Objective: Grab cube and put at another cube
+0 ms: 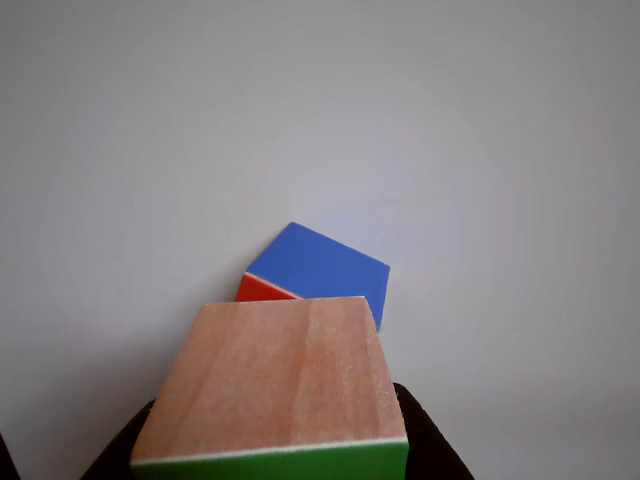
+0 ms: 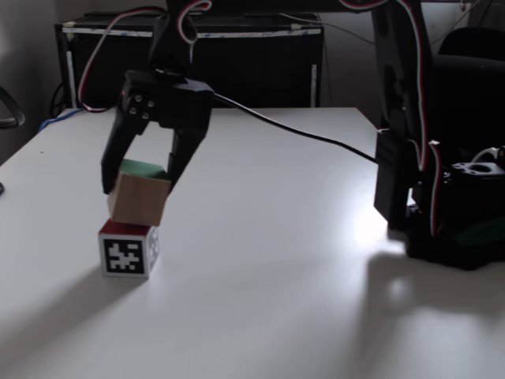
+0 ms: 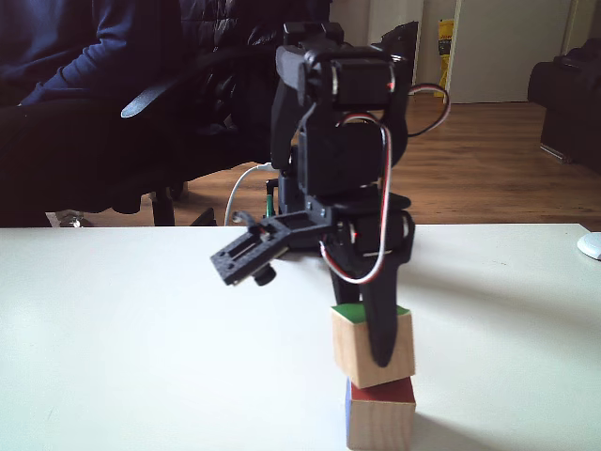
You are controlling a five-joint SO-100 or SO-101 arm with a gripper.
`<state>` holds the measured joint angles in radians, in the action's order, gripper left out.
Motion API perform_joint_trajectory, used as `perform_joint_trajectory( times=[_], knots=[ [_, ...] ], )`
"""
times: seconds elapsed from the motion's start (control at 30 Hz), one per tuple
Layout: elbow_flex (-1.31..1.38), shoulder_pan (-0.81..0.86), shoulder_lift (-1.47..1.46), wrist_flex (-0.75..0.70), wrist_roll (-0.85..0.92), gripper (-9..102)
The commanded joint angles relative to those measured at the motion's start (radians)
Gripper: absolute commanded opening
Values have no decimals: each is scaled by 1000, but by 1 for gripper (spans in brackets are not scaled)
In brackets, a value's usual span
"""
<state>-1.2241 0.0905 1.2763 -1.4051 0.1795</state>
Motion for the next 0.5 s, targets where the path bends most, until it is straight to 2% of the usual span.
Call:
perform_joint_trajectory(
  times=[0.0,0.47],
  knots=[
    [77,-20,12,-20,-11,13],
    [97,-37,0,-37,-29,17]
  ],
)
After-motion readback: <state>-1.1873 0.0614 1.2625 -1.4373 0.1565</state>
